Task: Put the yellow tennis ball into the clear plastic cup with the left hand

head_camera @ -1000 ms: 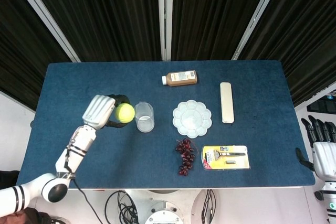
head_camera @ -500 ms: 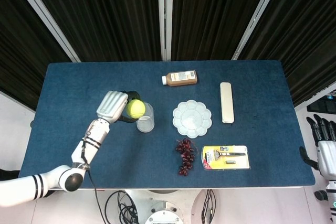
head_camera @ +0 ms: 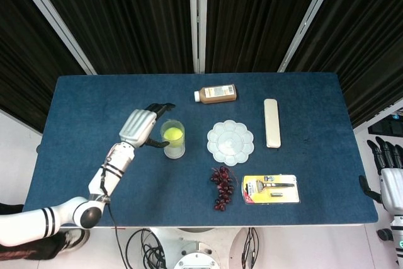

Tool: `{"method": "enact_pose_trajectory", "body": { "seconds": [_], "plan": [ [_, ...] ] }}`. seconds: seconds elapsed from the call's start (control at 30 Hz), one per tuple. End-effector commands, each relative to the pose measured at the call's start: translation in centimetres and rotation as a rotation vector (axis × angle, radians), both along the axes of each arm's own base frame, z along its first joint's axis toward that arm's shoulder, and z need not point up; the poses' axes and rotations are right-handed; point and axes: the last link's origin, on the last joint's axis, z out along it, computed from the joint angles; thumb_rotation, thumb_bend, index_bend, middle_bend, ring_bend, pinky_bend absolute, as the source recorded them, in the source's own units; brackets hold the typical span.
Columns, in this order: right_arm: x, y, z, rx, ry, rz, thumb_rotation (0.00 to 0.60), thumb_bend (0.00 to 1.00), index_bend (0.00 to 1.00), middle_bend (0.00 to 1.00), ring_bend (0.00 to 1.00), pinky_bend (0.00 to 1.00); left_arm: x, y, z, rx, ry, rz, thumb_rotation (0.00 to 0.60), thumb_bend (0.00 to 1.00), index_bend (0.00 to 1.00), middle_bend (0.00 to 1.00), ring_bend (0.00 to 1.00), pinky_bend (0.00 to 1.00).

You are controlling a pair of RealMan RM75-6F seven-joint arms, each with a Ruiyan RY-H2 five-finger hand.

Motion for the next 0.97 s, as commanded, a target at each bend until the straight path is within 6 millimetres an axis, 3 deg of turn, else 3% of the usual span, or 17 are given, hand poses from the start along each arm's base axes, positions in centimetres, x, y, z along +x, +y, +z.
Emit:
{"method": "enact_pose_trajectory", "body": {
  "seconds": [0.03, 0.23, 0.37, 0.47, 0.6, 0.7, 0.8, 0.97],
  "plan": [
    [0.0, 0.0, 0.1, -0.002, 0.001, 0.000, 0.600, 0.32, 0.00, 0.00, 0.00, 0.00, 0.0, 0.0, 0.1, 0.002, -0.001, -0.002, 0.600, 0.09, 0.15, 0.20, 0.17, 0.49],
    [-0.1, 0.2, 0.3, -0.008, 0.005, -0.005, 0.600, 0.32, 0.00, 0.00, 0.00, 0.00, 0.0, -0.9, 1.6, 0.038, -0.014, -0.025, 0.600, 0.09, 0.16, 0.20, 0.17, 0.44],
    [-0.2, 0.4, 0.4, -0.013, 0.005, -0.006, 0.600, 0.32, 0.00, 0.00, 0.00, 0.00, -1.3, -2.6, 3.9, 0.155, 0.056, -0.067, 0.600, 0.09, 0.25, 0.21, 0.17, 0.37],
    [-0.2, 0.6, 0.5, -0.018, 0.005, -0.005, 0.600, 0.32, 0.00, 0.00, 0.00, 0.00, -4.6, -4.9, 5.7, 0.253, 0.154, -0.067, 0.600, 0.09, 0.31, 0.22, 0.17, 0.33],
    [-0.3, 1.0, 0.5, -0.017, 0.016, -0.004, 0.600, 0.32, 0.00, 0.00, 0.00, 0.00, -11.0, -9.3, 7.5, 0.321, 0.352, -0.037, 0.600, 0.09, 0.27, 0.21, 0.14, 0.24],
    [-0.4, 1.1, 0.3, -0.005, 0.033, -0.013, 0.600, 0.32, 0.00, 0.00, 0.00, 0.00, -15.6, -12.7, 8.3, 0.335, 0.474, -0.004, 0.600, 0.09, 0.21, 0.13, 0.06, 0.17],
    [-0.6, 0.9, -0.1, 0.006, 0.033, -0.026, 0.600, 0.32, 0.00, 0.00, 0.00, 0.00, -18.5, -14.7, 8.9, 0.329, 0.469, 0.092, 0.600, 0.09, 0.12, 0.02, 0.00, 0.08],
    [-0.2, 0.2, -0.9, 0.027, 0.040, -0.023, 0.600, 0.32, 0.00, 0.00, 0.00, 0.00, -20.9, -15.7, 9.7, 0.333, 0.438, 0.170, 0.600, 0.09, 0.10, 0.01, 0.00, 0.04]
  ]
}}
